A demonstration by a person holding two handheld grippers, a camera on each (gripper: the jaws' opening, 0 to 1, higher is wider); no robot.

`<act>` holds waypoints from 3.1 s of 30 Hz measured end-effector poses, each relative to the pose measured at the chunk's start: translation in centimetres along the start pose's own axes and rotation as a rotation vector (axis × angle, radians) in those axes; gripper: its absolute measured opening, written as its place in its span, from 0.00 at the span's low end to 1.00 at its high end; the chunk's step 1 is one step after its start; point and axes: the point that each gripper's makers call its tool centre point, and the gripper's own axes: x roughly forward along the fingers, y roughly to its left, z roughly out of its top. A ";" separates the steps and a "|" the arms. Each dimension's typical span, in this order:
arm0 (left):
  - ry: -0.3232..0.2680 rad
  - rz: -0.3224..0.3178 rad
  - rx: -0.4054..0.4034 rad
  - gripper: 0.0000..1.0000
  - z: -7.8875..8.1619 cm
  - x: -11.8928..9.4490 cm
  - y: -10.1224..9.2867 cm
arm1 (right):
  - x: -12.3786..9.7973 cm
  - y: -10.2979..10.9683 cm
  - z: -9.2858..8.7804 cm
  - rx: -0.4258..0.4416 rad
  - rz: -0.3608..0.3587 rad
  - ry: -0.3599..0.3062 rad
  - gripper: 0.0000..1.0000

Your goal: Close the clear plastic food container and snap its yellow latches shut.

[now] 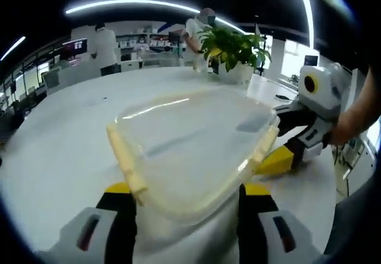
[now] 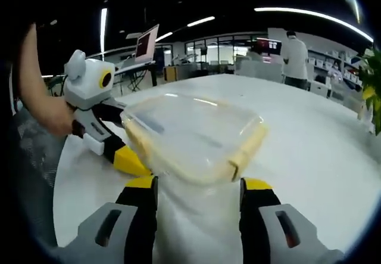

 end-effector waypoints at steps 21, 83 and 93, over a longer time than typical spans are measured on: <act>0.026 0.002 0.043 0.64 -0.7 -0.9 4.8 | 3.7 1.9 1.7 0.000 -0.016 0.009 0.52; 0.040 -0.001 0.072 0.56 2.2 2.4 14.2 | 11.7 -2.1 5.9 -0.041 -0.075 0.013 0.47; 0.027 -0.016 0.045 0.56 1.8 2.2 14.0 | 11.2 -1.7 5.7 -0.047 -0.052 0.009 0.49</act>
